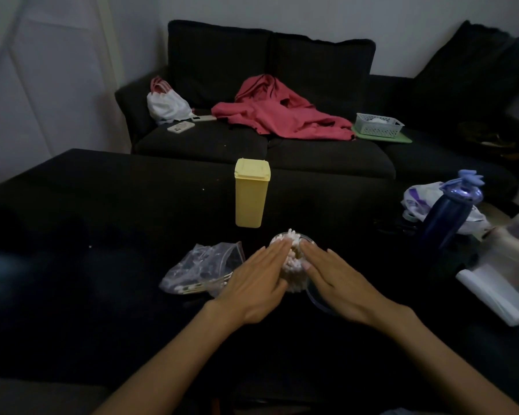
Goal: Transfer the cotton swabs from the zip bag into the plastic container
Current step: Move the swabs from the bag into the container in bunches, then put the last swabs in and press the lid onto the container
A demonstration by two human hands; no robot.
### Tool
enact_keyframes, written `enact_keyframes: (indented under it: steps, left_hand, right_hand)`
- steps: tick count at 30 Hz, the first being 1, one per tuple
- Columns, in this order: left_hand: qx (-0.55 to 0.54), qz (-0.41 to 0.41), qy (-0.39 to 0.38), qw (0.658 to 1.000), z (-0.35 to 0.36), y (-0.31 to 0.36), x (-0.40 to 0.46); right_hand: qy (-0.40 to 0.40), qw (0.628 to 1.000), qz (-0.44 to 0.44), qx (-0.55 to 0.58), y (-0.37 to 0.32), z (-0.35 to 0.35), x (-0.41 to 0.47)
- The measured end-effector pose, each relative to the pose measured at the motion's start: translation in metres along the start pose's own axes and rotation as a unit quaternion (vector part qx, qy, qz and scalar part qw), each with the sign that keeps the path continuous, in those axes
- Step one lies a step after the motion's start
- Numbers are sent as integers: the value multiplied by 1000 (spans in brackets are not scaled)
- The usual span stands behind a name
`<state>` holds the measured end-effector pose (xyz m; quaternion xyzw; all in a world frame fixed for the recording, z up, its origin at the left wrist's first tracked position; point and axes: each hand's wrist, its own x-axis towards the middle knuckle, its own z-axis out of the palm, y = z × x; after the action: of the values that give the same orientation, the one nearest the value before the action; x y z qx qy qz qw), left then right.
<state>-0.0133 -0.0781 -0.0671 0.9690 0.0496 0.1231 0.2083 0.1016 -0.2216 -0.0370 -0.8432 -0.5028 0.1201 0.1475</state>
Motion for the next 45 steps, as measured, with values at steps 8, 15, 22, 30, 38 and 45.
enact_keyframes:
  steps: [8,15,22,30,38,45]
  left_hand:
    - [102,14,-26,994,-6,5,7]
    - [19,-19,3,1000,-29,2,-4]
    - [-25,-281,263,923,-65,-49,-68]
    - [-63,-356,-49,931,-52,-96,-73]
    - [-52,-238,-52,968,-34,-109,-66]
    - [-308,-178,-105,929,-47,-113,-74]
  right_hand:
    - [-66,992,37,-96,4,-2,5]
    - [1,998,38,40,-2,-27,18]
    - [174,977,-5,119,-60,-10,26]
    - [66,997,-23,44,-75,55,58]
    - [46,998,-26,45,-66,59,65]
    - [-40,995,-13,90,-65,54,55]
